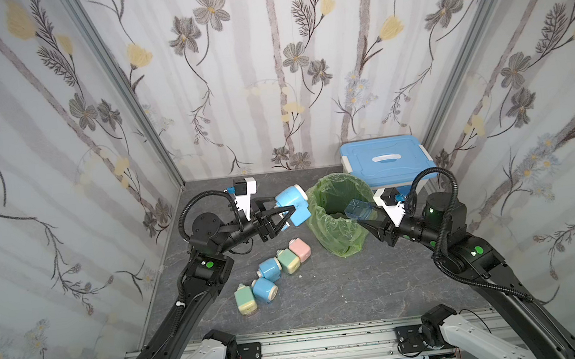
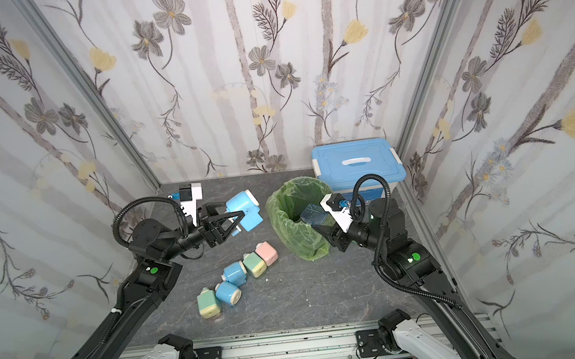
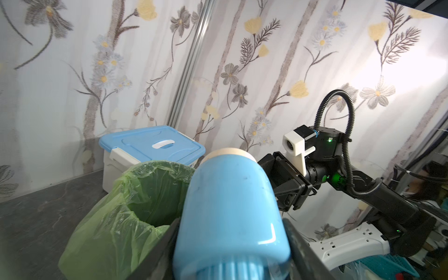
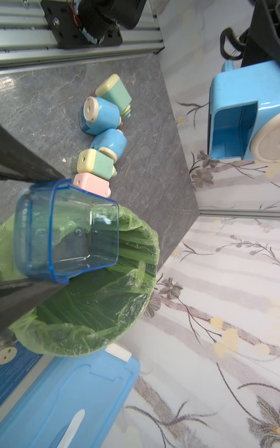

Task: Take out the pencil sharpener tray and clean the shavings
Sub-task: Place the container at the center of the board.

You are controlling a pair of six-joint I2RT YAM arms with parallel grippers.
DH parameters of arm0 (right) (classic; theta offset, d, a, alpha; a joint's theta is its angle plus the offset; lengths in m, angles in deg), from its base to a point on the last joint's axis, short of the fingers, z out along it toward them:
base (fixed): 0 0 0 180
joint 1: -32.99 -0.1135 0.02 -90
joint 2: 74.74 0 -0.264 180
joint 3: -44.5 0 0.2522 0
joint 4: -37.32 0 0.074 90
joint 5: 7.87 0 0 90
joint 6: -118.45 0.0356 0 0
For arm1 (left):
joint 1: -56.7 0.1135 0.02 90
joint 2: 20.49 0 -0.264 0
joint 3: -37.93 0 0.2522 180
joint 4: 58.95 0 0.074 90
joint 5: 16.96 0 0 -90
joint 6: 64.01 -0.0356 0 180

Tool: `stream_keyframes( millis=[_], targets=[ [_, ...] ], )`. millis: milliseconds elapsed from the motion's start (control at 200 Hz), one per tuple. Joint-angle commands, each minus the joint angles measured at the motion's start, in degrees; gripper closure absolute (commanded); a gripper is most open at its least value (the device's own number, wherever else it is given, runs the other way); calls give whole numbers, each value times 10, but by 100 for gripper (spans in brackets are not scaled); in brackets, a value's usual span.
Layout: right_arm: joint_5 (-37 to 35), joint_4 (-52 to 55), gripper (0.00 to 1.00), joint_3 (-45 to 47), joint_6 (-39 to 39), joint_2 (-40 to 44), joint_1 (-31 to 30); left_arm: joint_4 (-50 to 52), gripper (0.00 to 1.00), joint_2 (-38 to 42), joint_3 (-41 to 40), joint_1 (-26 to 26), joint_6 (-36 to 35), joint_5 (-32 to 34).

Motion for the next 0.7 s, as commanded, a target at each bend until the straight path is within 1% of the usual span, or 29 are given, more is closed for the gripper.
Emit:
stream_keyframes(
  millis=[0,120,160,185,215,300,380,475,555,619,699],
  targets=[
    [107,-80,55,36,76,32,21,-62,61,-7,12,-6,13,-47],
    [171,-120,55,83,135,67,61,-53,61,-18,31,-12,10,-50],
    [172,-132,55,96,158,73,71,-52,61,-22,36,-14,8,-50],
    [163,-136,55,97,171,77,75,-51,61,-25,37,-14,9,-50],
    [152,-138,56,121,184,83,81,-51,61,-28,41,-15,10,-49],
    [90,-149,56,161,228,112,88,-51,61,-34,42,-20,10,-49],
    [17,-163,56,210,267,155,90,-48,61,-38,41,-22,9,-48],
    [-93,-179,55,269,315,207,92,-38,61,-38,40,-23,1,-45],
    [-176,-157,53,291,346,232,93,-30,61,-35,40,-23,-5,-43],
    [-221,-135,53,299,367,236,93,-24,61,-29,38,-23,-11,-39],
    [-240,-120,52,305,380,223,94,-23,61,-25,32,-23,-12,-34]
  ],
)
